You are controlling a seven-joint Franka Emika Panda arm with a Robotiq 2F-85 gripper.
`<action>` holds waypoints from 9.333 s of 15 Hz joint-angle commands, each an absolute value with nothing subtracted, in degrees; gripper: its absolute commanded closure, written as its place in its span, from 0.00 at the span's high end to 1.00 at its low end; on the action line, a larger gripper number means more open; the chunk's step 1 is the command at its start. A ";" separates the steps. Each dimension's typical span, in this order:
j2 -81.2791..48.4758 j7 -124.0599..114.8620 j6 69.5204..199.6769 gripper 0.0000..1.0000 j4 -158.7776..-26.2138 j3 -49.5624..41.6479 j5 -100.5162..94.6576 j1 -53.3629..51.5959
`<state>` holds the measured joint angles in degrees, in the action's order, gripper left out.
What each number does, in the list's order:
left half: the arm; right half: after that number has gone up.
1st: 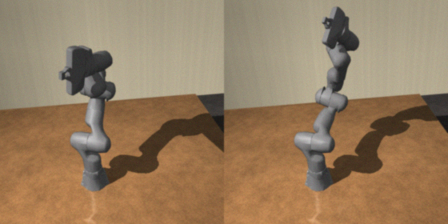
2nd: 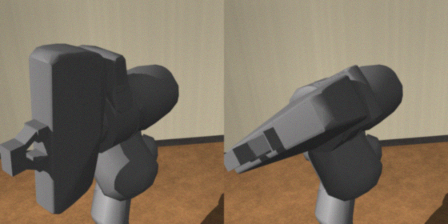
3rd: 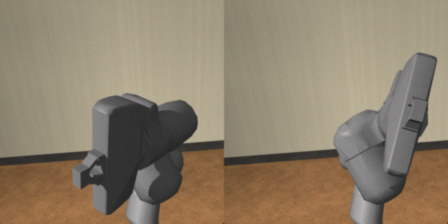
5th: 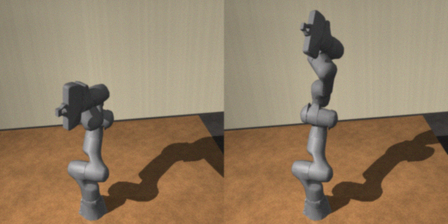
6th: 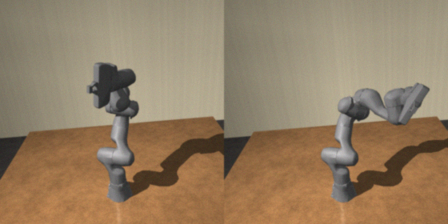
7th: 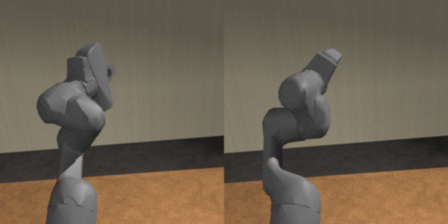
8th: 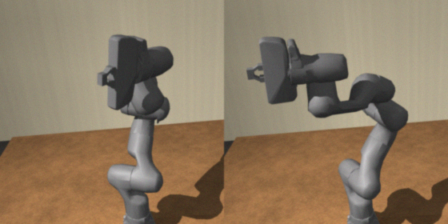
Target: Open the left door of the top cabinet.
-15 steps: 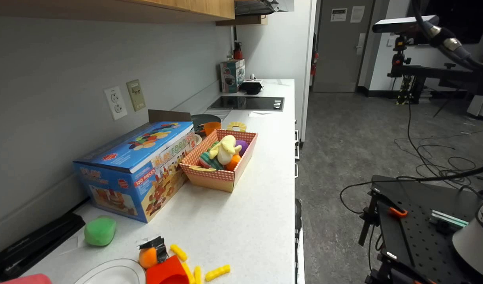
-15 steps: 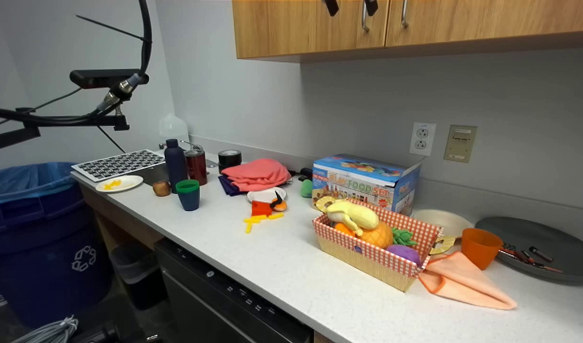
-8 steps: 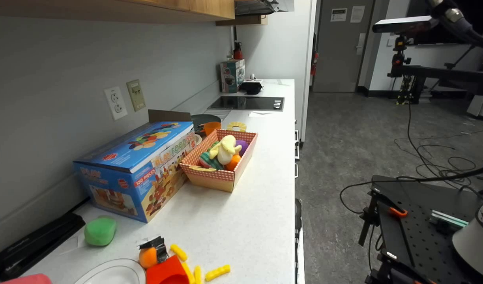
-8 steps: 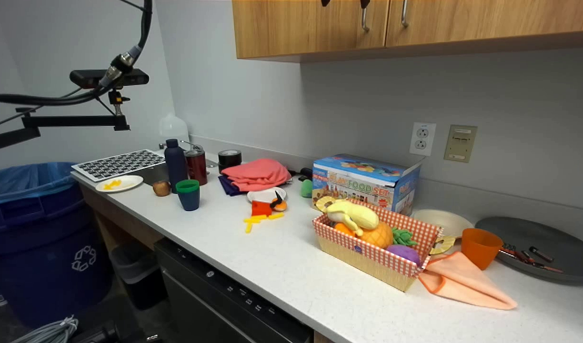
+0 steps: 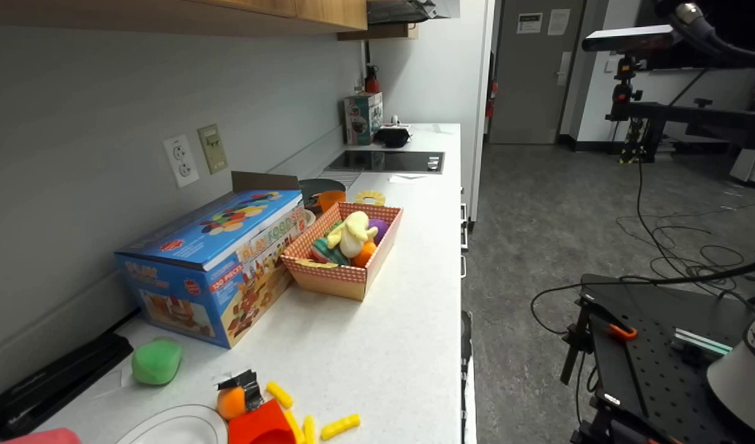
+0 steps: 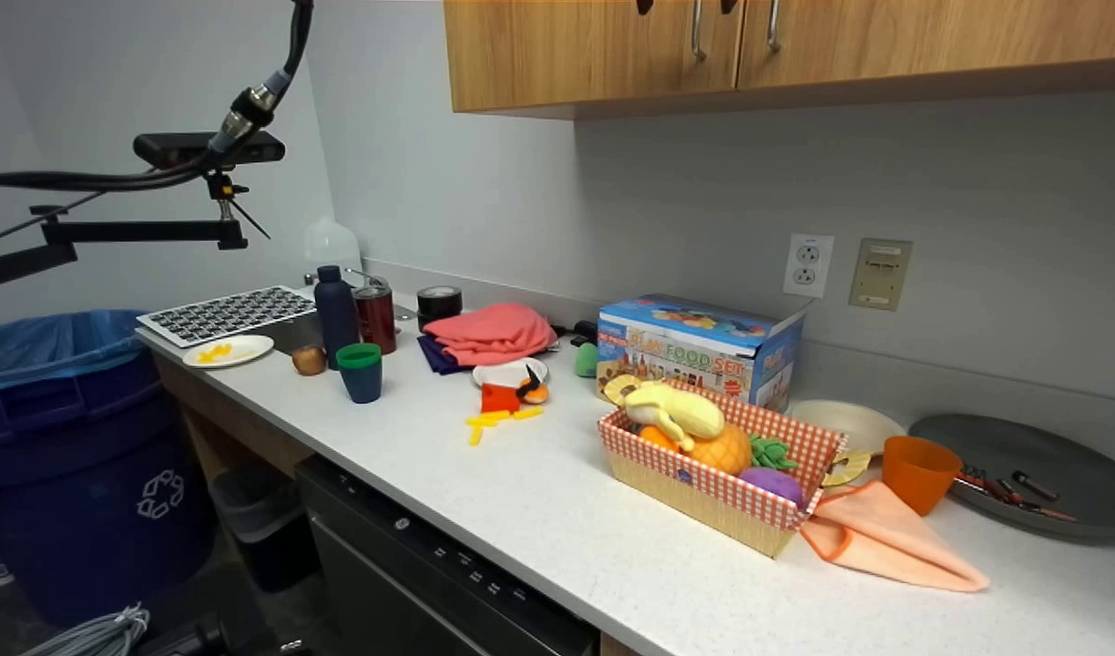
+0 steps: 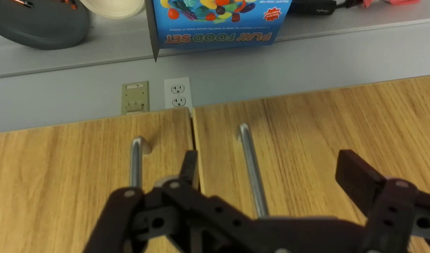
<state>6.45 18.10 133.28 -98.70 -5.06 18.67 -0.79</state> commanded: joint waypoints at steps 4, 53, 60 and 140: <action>6.28 18.21 133.06 1.00 -98.39 -4.73 18.67 -0.41; 13.30 15.07 105.75 1.00 -102.75 -3.47 37.88 2.15; 21.34 11.87 104.55 1.00 -107.69 0.09 20.26 1.13; 31.91 11.21 106.90 1.00 -107.13 -0.18 18.46 -10.59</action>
